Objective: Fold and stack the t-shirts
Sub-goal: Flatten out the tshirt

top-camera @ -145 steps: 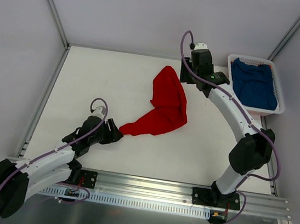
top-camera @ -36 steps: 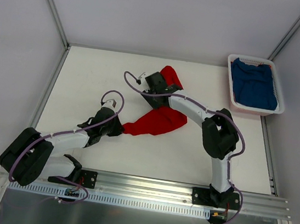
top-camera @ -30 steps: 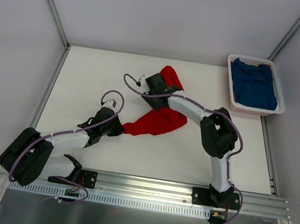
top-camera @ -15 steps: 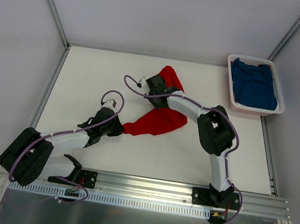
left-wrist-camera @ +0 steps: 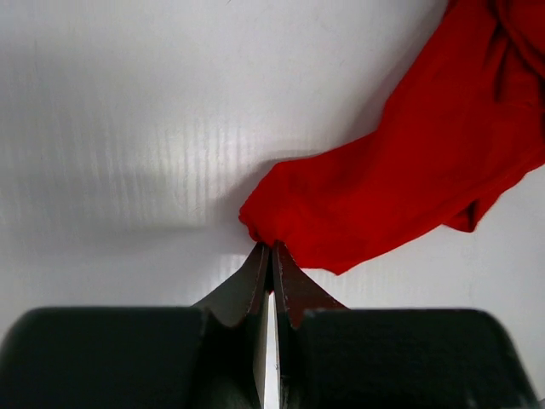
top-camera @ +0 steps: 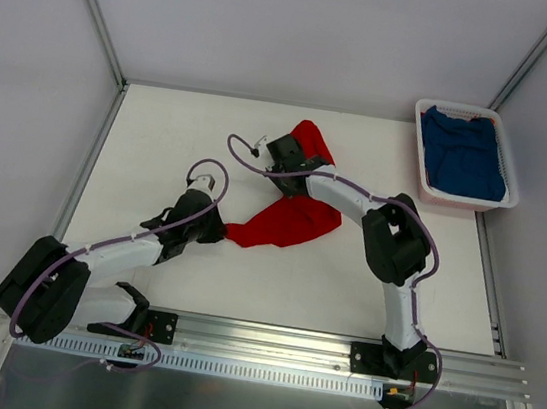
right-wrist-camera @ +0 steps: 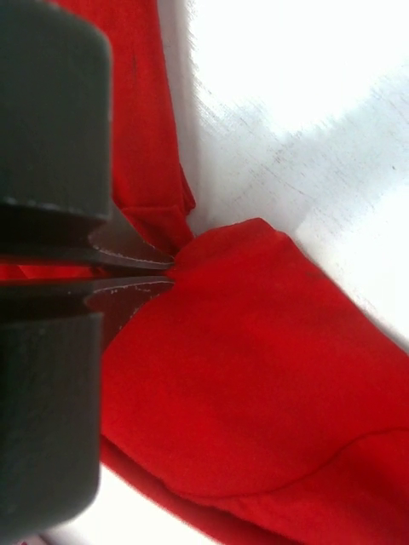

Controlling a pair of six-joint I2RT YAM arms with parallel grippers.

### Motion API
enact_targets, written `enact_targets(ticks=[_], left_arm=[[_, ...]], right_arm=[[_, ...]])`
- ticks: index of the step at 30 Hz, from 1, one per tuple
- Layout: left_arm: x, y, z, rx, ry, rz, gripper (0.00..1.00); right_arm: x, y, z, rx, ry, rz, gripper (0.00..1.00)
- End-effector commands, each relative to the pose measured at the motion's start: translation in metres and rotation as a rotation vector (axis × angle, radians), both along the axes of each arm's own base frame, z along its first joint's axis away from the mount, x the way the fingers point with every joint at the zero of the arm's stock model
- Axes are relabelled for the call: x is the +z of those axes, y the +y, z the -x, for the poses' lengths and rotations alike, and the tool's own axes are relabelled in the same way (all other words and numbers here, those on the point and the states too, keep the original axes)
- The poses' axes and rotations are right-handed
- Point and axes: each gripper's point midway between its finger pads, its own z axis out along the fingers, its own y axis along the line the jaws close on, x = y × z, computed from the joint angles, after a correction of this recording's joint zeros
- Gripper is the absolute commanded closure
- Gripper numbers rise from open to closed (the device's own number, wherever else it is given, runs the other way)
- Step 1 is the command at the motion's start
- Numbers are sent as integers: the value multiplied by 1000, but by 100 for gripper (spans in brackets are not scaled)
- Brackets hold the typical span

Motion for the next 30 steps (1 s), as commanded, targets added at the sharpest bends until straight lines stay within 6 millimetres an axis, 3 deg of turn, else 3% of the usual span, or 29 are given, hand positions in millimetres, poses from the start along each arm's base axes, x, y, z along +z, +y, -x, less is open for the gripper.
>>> enact_targets(ticks=[1,3,4,6,7,9,11,14,18,21,24,25,27,29,30], left_arm=[[65,-9,-30,-17,-171,-4,100],[81,-5,-35,-19,-199,-35,100],[106,-8,-42,-19,-248,-22,100],[122,-5,-45,-24,-275,-46,100],[144,-8,-50,-23,-317,-32,100],[156,-4,-50,-27,-334,-51,100],[181,-2,-53,-16,-382,-46,100],[206,7,-52,3,-432,-70,100],[232,25,-47,54,-482,-103,100],[260,48,-35,131,-548,-107,100],[282,74,-23,226,-614,-109,100],[288,81,-19,252,-631,-110,100],[307,103,-7,334,-684,-110,100],[318,120,3,394,-715,-119,100],[330,138,13,468,-750,-118,100]], right_arm=[[91,4,-14,-39,-157,-113,100],[115,1,-15,-50,-188,-129,99],[126,-1,-15,-59,-205,-137,100],[161,-5,-13,-68,-256,-172,100],[173,-8,-12,-78,-277,-182,100],[205,-17,-6,-91,-324,-213,100],[233,-27,-3,-107,-371,-229,100],[289,-50,12,-132,-471,-277,100],[330,-81,24,-185,-569,-284,100],[372,-126,43,-283,-675,-305,100],[388,-155,55,-349,-738,-325,100],[406,-175,67,-395,-794,-360,100],[406,-196,74,-453,-825,-347,100],[422,-219,91,-504,-884,-395,100],[417,-228,94,-533,-890,-382,100]])
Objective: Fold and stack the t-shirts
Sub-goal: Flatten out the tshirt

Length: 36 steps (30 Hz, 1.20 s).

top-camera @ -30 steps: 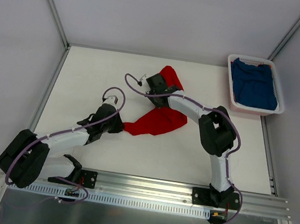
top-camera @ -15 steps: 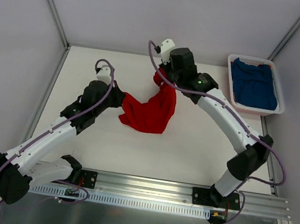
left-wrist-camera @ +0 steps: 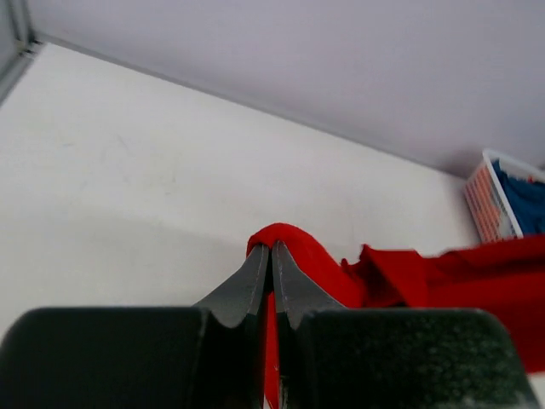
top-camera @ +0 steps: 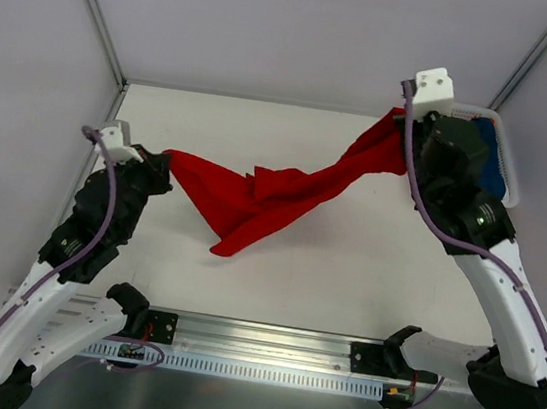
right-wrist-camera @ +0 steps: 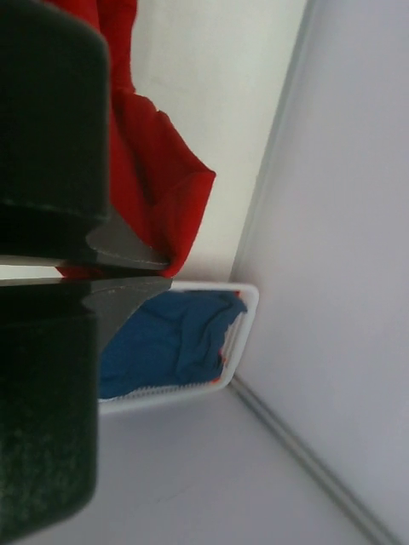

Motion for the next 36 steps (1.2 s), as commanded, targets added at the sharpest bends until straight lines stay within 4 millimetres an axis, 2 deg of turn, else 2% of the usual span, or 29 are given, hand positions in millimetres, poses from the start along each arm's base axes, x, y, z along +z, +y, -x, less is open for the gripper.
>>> enact_targets(ticks=[1,2,3,5,6,9,10,14,19,26,32,36], left_arm=[[43,56,24,219,-119,15,100],[49,65,30,250,-139,17,100],[57,81,41,312,-168,34,100],[64,97,51,369,-192,36,100],[68,105,59,396,-211,49,100],[71,125,72,477,-228,51,100],[70,129,75,498,-227,43,100],[70,135,80,515,-233,44,100],[70,132,77,504,-227,36,100],[71,122,65,485,-200,8,100],[86,126,74,476,-240,38,100],[100,135,88,476,-283,60,100]], right_arm=[[28,-50,21,-161,-127,-77,100],[36,-62,34,-175,-160,-107,100],[32,-69,37,-198,-162,-109,100],[39,-84,51,-226,-205,-148,100],[36,-91,54,-255,-206,-149,100],[36,-103,67,-278,-227,-178,100],[31,-104,67,-282,-219,-176,100],[21,-112,77,-300,-222,-201,100],[12,-117,84,-303,-213,-218,100],[6,-115,74,-333,-193,-169,100],[9,-109,67,-311,-241,-182,100],[25,-109,74,-271,-322,-233,100]])
